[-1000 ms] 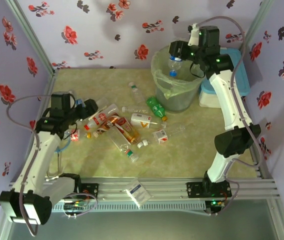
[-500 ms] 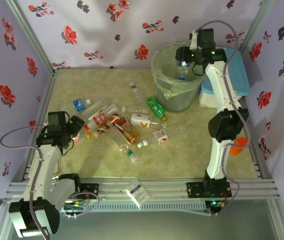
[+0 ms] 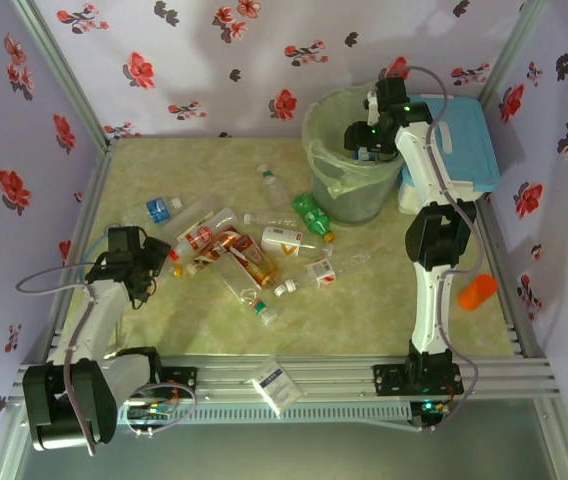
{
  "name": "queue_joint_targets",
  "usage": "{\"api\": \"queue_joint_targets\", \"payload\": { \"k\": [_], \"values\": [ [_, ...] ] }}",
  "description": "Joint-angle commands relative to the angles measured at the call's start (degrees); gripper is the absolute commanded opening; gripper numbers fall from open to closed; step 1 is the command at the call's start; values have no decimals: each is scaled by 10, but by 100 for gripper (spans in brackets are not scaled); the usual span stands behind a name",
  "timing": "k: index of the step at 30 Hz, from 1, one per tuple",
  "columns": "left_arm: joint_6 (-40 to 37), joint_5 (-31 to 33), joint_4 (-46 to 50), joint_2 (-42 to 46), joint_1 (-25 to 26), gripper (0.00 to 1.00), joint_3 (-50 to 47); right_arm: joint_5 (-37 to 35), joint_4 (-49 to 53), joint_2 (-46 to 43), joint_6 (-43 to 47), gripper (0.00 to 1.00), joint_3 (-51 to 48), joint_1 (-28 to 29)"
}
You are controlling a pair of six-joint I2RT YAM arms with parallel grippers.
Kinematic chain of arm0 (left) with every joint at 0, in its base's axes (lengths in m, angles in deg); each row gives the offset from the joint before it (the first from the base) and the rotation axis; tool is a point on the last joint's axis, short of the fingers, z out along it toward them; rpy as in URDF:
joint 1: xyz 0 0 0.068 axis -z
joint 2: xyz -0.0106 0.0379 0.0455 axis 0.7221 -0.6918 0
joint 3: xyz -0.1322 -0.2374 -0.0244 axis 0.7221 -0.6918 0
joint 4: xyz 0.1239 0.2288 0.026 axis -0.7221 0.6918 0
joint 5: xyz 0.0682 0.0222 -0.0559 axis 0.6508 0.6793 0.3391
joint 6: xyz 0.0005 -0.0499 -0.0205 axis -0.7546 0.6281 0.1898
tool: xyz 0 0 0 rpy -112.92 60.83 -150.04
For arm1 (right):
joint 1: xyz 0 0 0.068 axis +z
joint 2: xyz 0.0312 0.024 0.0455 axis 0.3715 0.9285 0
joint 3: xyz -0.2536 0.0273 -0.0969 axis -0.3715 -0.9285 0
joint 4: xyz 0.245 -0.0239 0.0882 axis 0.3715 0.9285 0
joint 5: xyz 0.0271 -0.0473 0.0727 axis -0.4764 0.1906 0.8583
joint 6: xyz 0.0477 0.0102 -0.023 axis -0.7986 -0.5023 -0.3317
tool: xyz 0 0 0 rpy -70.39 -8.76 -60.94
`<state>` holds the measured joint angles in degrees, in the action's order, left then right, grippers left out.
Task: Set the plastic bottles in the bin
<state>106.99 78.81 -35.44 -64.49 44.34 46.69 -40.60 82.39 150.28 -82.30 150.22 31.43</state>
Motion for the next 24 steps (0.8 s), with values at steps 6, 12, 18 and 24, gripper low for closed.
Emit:
{"api": "queue_joint_targets", "payload": {
  "k": [6,12,18,24],
  "values": [
    [30,4,-50,-29,-4,98,-23,-16,27,-10,23,81,35,-1],
    [32,3,-70,-48,-3,98,-30,-20,33,-68,32,82,28,0],
    [39,3,-85,-61,1,98,-39,-14,9,-150,33,82,-16,5],
    [60,5,-125,-83,2,97,-54,30,-28,-232,23,82,-82,6]
  ]
}}
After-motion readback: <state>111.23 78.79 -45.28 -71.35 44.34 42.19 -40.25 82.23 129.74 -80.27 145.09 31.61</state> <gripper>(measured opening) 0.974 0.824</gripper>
